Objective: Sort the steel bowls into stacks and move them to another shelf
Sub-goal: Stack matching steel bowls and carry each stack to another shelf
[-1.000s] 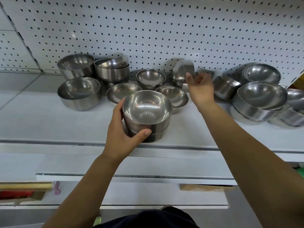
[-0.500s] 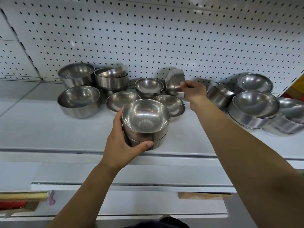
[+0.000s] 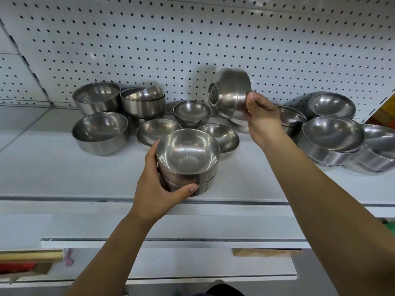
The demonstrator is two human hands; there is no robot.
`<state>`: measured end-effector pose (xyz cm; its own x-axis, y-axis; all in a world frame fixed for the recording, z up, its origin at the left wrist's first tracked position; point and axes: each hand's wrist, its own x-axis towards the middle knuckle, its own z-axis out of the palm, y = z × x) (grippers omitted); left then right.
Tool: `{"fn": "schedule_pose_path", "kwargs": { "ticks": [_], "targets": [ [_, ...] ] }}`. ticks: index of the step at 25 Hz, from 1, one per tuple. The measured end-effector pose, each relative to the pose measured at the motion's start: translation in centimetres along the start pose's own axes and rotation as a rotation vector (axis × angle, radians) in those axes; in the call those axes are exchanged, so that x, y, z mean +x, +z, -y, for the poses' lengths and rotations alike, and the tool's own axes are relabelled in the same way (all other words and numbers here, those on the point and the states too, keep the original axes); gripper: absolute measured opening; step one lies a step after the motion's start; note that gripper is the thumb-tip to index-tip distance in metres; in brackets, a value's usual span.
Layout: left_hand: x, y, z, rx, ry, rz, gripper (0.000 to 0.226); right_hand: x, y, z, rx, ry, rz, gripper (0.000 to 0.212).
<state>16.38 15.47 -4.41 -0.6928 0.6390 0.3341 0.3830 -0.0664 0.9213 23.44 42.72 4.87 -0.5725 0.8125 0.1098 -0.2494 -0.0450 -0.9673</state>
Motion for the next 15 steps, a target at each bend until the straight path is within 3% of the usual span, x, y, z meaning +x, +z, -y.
{"fn": "schedule_pose_path", "kwargs": {
  "ticks": [9,15],
  "targets": [
    [0.0,0.1,-0.1,-0.004,0.002,-0.002,0.115,-6.4,-0.6,3.7,-0.098,-0.323,0.235,0.022],
    [0.0,0.0,-0.3,0.020,0.005,0.000,0.115,-9.9,0.0,2.9,-0.469,-0.583,0.417,0.019]
  ]
}}
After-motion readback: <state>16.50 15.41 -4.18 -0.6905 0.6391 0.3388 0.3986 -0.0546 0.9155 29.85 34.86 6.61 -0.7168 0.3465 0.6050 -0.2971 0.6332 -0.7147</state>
